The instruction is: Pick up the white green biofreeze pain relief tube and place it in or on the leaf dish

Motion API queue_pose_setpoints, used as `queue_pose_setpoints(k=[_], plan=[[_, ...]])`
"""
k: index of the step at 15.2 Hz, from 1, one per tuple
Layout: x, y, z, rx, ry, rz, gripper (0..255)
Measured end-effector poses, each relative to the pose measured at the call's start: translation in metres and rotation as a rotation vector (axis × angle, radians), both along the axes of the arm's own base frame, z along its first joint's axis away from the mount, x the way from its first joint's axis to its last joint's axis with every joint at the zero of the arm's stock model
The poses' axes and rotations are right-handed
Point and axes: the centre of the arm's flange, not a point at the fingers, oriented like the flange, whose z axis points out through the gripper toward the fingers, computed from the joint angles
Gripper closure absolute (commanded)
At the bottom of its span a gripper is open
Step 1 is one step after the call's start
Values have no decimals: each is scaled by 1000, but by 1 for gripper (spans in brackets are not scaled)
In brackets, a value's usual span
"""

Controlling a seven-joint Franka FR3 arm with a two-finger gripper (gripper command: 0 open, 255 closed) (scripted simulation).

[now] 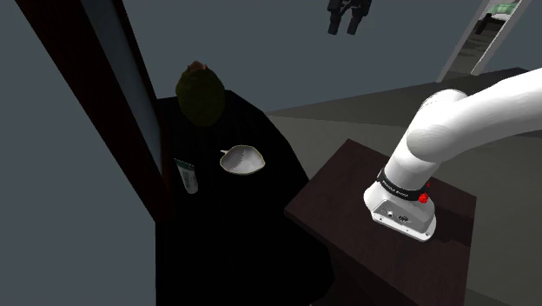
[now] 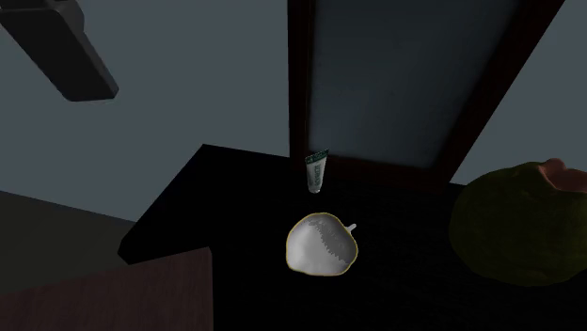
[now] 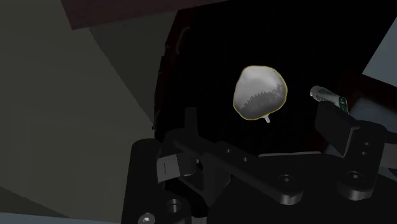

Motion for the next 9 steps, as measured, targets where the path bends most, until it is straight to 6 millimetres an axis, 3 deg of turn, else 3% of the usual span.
queue_pose_setpoints(k=[2, 9], plan=[[3, 4, -3, -1, 1, 2, 0], [44, 63, -54, -12, 13, 23, 0]])
